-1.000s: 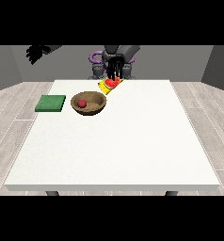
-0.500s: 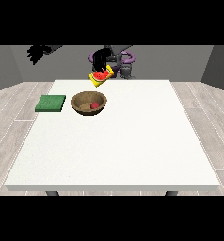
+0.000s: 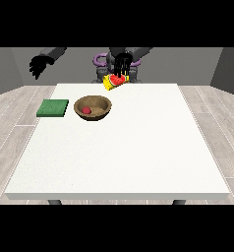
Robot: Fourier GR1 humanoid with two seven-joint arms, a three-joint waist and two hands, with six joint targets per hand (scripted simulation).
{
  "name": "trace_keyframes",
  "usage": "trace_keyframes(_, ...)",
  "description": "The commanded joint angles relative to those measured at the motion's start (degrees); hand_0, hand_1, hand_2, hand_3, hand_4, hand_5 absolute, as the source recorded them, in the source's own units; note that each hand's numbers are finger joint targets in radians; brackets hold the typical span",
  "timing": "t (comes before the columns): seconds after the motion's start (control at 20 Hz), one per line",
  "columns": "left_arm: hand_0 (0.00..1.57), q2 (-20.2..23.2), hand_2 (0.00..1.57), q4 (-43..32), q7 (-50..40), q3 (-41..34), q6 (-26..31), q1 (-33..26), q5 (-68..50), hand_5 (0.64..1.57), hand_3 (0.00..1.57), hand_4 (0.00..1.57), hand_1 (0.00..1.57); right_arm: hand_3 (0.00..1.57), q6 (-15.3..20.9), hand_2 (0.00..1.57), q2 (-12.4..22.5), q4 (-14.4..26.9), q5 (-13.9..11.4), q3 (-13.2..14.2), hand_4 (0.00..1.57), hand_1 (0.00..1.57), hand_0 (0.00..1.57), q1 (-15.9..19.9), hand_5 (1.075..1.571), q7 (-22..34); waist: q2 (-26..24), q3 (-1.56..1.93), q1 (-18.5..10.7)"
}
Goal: Pick the cup and pour the ball into the bowl, then pick the bowl and place it on the pad
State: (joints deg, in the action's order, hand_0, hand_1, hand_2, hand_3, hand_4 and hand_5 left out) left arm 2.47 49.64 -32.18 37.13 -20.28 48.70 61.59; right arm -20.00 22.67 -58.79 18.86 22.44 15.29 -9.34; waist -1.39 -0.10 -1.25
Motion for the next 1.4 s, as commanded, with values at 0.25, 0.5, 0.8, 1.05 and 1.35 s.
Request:
trace_keyframes(0.25,0.00,-2.41,0.00,22.04,12.40,-18.30,-13.79,-4.55,-32.80,1.556,0.00,0.70,0.00,0.00,2.65,0.00,-2.32,0.03,1.03,0.15,0.70,0.00,0.00,3.39,1.569,0.85,10.43,-1.03,-5.01)
trace_keyframes(0.5,0.00,-2.45,0.00,32.50,18.34,-26.98,-2.66,-4.40,-52.76,1.454,0.00,0.00,0.00,0.00,6.49,0.00,-3.84,-0.04,1.28,1.92,0.62,0.00,0.00,3.29,1.571,-0.83,13.22,-0.67,-11.24)
trace_keyframes(0.8,0.00,10.41,0.00,35.34,20.81,-40.83,18.50,-4.03,-72.49,1.491,0.00,0.26,0.00,0.00,8.70,0.00,-4.44,0.37,2.67,4.65,0.00,0.00,0.00,1.57,1.570,-2.61,15.68,-0.10,-16.68)
trace_keyframes(1.05,0.00,20.05,0.00,28.72,22.47,-50.98,29.25,-3.87,-81.25,1.504,0.00,0.35,0.00,0.00,11.53,0.00,-7.08,-0.74,2.94,3.36,0.00,0.00,0.00,4.69,1.569,-1.86,16.83,0.01,-15.28)
trace_keyframes(1.35,0.00,26.05,0.00,28.03,22.13,-55.37,34.71,-5.44,-84.61,1.508,0.00,0.28,0.00,0.00,9.70,0.00,-7.34,8.91,0.93,2.10,0.00,0.00,0.00,8.58,1.568,-8.55,19.14,0.13,-14.04)
